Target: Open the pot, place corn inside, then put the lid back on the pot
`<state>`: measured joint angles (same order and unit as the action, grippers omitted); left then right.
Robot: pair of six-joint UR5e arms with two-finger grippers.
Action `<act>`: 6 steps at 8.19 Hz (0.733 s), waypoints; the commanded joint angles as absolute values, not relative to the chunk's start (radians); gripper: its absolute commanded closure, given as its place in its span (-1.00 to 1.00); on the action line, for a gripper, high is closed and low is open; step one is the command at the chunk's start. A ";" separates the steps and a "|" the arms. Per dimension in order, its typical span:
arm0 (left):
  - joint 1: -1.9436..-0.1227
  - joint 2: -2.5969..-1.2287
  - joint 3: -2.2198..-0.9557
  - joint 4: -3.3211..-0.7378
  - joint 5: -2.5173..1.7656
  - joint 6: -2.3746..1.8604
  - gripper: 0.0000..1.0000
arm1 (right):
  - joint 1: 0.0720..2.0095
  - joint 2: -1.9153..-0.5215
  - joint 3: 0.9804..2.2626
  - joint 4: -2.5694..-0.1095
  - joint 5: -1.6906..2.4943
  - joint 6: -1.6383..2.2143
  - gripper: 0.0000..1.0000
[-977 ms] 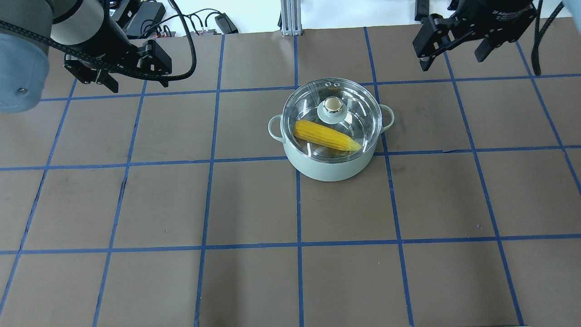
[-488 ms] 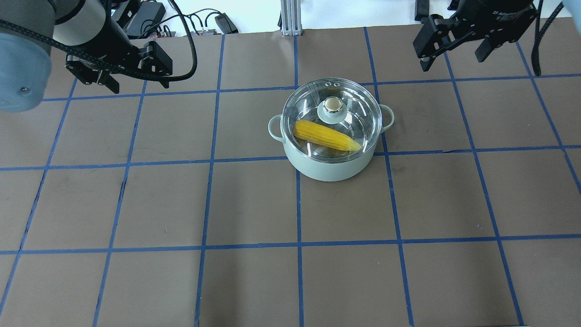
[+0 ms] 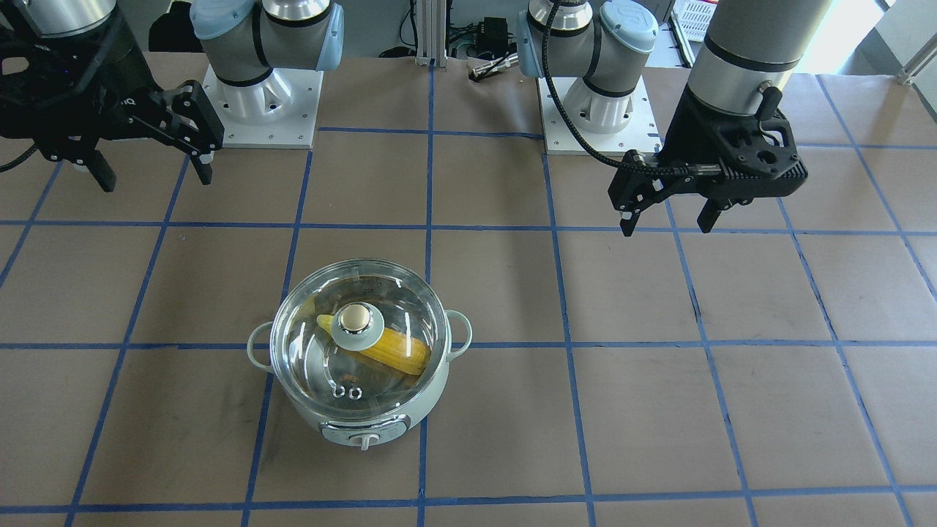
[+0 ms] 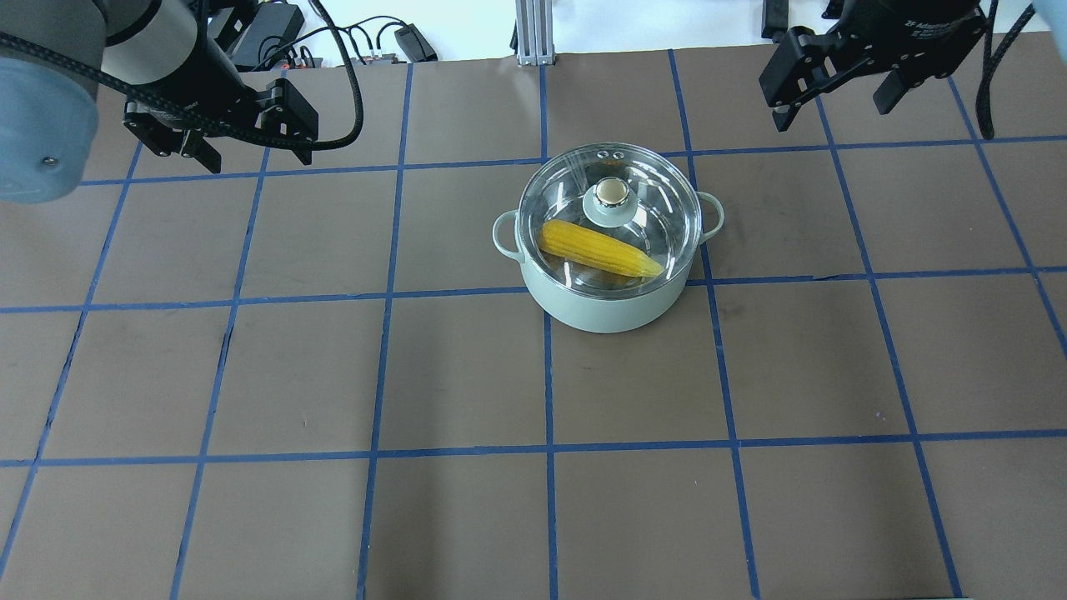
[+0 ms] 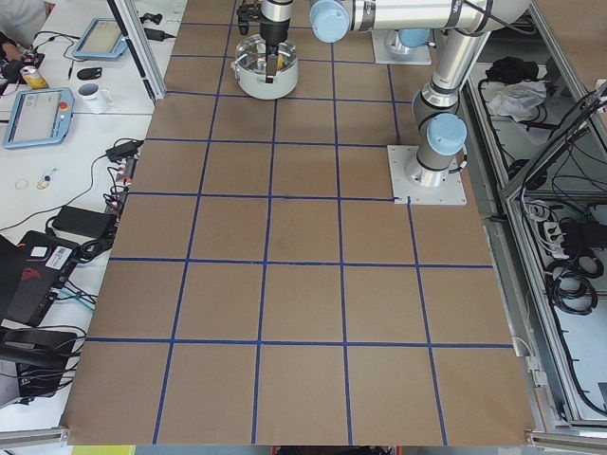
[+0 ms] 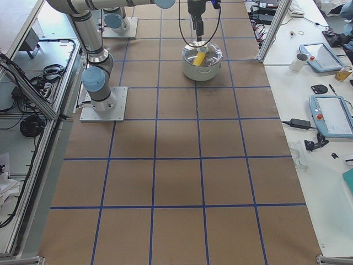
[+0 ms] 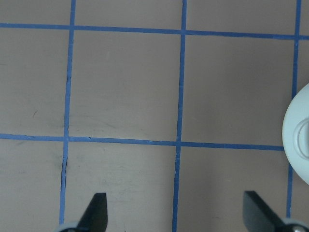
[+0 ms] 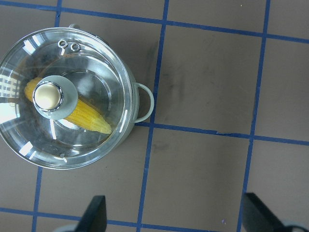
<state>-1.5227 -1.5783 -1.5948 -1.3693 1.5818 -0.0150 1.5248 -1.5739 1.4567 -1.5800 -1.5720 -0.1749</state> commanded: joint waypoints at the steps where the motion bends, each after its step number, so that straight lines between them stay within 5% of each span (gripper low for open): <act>1: -1.522 -1.577 -1.594 -1.367 1.574 -0.014 -1.00 | 1.525 -1.574 1.457 -1.580 -1.571 -0.175 -1.00; 6: -1.519 -1.586 -1.595 -1.371 1.577 -0.014 -1.00 | 1.525 -1.574 1.457 -1.582 -1.574 -0.176 -1.00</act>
<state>-1.5215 -1.5823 -1.5952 -1.3709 1.5739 -0.0139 1.5248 -1.5739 1.4573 -1.5800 -1.5726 -0.1749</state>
